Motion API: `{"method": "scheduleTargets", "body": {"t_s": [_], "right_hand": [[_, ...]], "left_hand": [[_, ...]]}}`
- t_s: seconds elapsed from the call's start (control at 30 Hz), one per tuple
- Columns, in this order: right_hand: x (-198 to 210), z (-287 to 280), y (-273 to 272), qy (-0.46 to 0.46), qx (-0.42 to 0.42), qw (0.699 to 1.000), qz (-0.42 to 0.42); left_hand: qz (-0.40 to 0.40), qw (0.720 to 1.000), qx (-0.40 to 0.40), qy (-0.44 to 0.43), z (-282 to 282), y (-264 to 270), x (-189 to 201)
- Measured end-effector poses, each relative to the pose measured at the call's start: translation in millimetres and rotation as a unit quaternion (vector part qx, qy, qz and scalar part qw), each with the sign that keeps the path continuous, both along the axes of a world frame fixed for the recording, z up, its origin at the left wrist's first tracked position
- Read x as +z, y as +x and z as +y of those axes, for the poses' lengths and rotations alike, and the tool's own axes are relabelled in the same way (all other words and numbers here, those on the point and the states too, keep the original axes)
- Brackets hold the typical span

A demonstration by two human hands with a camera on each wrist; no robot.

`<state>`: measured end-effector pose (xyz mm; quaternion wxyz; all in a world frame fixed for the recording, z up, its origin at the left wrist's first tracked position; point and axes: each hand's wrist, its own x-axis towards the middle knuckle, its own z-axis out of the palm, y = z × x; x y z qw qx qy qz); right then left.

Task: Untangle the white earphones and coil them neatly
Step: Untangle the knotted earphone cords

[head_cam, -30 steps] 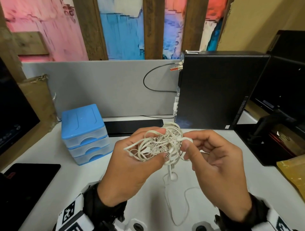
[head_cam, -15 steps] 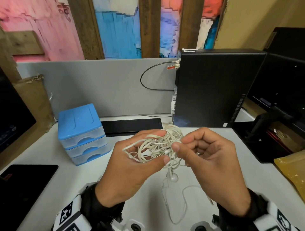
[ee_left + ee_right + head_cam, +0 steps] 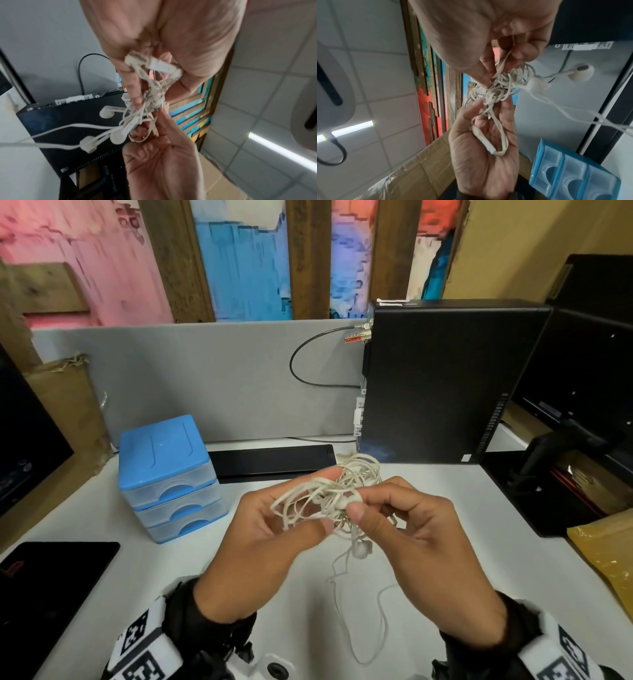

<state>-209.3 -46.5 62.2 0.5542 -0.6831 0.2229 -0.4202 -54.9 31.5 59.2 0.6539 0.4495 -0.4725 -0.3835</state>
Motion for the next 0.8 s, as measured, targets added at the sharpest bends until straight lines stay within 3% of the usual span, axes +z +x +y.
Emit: {"method": "scheduleTargets", "body": {"t_s": [0.2,0.4,0.47,0.57,0.73,0.8], "right_hand": [[0,-2,-1,-0.042,-0.034,0.998,0.022],[5,-11,-5,0.041,0.037,0.998,-0.022],[2,-13,-6,0.001,0.026,1.0,-0.007],[-2,-10,-5,-0.113,-0.057,0.991,0.038],[-11,-2,-1,-0.246,-0.134,0.958,0.068],[-12,-1,-1,-0.323,-0.164,0.929,0.077]], "left_hand": [[0.086,0.995,-0.013,0.043,-2,4,7],[0.041,0.998,0.003,0.037,2,12,9],[0.05,0.997,0.022,0.05,1,11,9],[0.062,0.995,0.05,0.065,-1,6,11],[0.036,0.993,0.074,0.081,-2,-3,8],[0.036,0.992,0.083,0.086,-2,-4,8]]}}
